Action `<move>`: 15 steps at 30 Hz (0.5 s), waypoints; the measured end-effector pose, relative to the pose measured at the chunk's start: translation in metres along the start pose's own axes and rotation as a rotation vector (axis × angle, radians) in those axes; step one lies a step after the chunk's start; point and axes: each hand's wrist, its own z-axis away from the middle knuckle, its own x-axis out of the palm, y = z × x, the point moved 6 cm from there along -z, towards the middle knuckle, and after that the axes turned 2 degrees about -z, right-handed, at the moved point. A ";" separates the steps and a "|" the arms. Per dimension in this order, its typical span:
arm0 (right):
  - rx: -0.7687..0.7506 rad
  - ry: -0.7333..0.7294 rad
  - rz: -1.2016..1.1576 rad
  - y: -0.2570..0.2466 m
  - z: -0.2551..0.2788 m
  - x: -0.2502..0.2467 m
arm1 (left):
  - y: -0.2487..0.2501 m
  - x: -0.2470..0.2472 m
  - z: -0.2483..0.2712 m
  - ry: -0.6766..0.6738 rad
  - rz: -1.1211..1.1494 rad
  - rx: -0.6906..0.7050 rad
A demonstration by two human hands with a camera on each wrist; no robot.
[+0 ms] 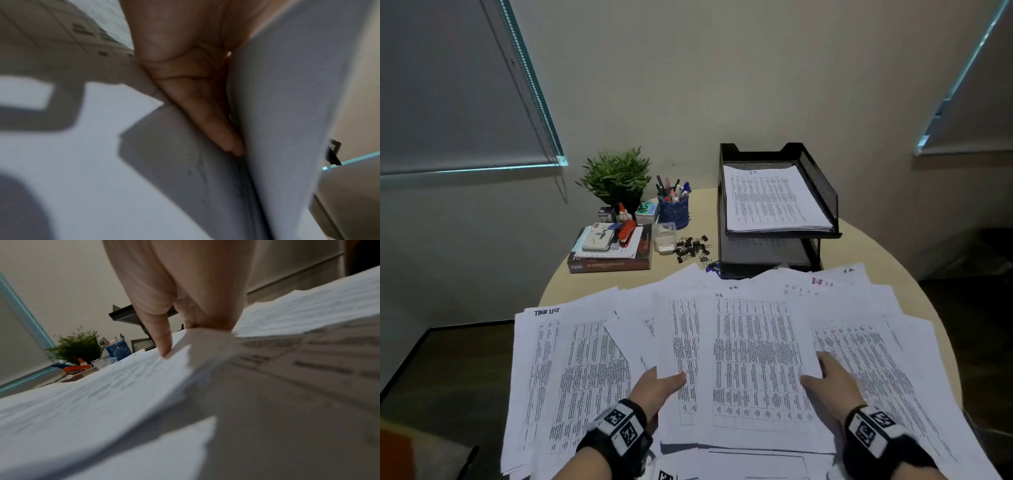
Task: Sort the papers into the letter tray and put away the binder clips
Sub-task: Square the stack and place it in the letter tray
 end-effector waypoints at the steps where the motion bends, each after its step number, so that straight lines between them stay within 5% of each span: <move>1: -0.019 -0.018 0.053 0.000 -0.001 0.003 | 0.000 0.004 -0.003 -0.018 -0.004 0.002; 7: -0.027 -0.154 0.196 -0.001 -0.004 0.001 | -0.002 0.014 -0.010 -0.013 -0.128 0.013; 11: 0.078 0.054 0.327 0.020 -0.019 -0.049 | -0.006 0.003 -0.011 0.024 -0.016 0.022; 15: 0.342 0.173 0.498 0.061 -0.019 -0.105 | -0.004 -0.020 -0.002 0.073 0.120 0.060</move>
